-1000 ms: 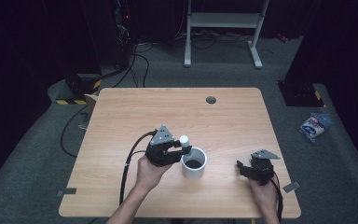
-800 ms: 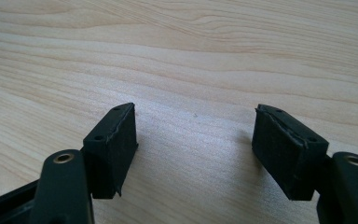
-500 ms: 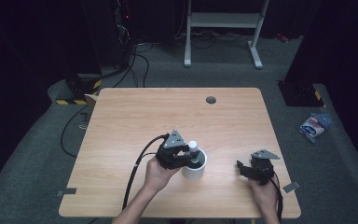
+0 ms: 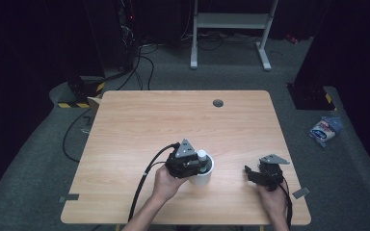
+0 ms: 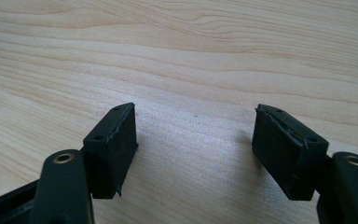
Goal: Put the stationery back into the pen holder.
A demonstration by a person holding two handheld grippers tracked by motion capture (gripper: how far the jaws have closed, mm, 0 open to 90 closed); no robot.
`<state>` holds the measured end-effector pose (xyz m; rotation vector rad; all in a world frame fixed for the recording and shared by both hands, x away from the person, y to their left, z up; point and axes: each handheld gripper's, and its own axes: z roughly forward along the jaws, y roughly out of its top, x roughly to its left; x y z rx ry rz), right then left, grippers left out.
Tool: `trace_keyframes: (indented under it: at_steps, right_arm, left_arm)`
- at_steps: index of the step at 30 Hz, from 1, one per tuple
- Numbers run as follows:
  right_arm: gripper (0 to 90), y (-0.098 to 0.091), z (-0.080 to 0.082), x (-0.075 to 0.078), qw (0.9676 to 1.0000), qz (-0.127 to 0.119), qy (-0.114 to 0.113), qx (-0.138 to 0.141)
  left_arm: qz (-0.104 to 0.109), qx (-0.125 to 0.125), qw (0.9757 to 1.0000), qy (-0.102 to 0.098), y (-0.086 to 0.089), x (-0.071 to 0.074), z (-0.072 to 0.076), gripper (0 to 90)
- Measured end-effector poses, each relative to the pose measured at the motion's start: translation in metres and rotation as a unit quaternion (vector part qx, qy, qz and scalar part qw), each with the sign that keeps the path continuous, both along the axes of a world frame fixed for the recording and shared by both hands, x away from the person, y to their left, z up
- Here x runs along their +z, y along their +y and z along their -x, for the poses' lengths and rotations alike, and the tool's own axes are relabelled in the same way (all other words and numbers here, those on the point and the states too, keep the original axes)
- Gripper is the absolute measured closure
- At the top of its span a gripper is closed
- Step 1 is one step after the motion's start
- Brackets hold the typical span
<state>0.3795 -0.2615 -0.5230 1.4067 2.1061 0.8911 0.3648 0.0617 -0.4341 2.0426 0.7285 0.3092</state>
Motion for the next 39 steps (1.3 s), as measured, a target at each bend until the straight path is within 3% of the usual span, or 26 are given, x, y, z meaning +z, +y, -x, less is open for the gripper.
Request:
trace_keyframes:
  at_steps: [7, 31, 39]
  right_arm:
    - [30.7, 0.0, 0.0, 0.0, 1.0, 0.001, 0.0, 0.0]
    - [30.6, 0.0, 0.0, 0.0, 1.0, 0.001, -0.001, 0.001]
    - [30.6, 0.0, 0.0, 0.0, 1.0, 0.001, -0.001, 0.001]
  left_arm:
    - [-0.03, -0.005, 0.9995, -0.008, -0.004, -0.007, 0.001, 65.2]
    - [-0.048, -0.003, 0.9988, 0.0, -0.008, -0.023, 0.001, 65.0]
    - [-0.043, 0.001, 0.9991, 0.006, -0.011, -0.026, 0.0, 64.8]
